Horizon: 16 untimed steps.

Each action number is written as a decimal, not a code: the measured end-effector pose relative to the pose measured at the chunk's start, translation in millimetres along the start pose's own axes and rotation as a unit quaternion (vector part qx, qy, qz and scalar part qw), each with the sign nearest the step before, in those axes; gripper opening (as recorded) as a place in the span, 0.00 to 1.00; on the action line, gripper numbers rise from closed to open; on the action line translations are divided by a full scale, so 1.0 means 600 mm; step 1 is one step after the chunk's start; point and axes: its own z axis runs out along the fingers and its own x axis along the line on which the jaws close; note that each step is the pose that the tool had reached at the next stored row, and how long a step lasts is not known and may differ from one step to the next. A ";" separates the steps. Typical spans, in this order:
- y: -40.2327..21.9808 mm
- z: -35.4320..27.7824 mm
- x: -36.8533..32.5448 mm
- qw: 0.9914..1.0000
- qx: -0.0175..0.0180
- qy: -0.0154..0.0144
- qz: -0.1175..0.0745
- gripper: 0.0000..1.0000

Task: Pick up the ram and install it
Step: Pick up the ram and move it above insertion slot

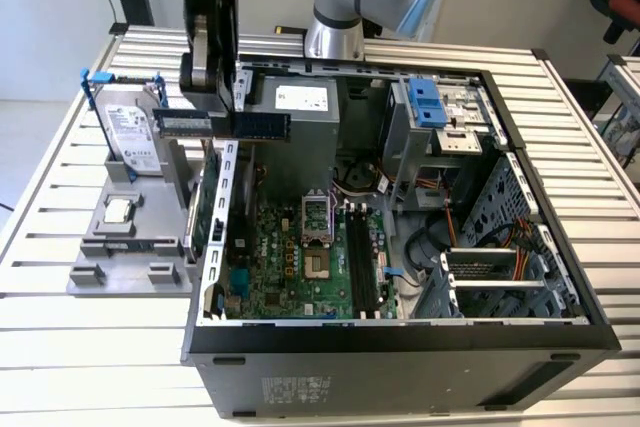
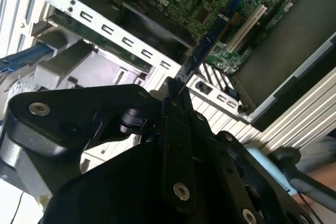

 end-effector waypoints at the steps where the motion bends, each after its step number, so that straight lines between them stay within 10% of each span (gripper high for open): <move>1: -0.003 0.000 0.000 1.000 0.000 0.000 0.000 0.00; 16: -0.025 -0.001 0.000 1.000 0.000 0.000 0.000 0.00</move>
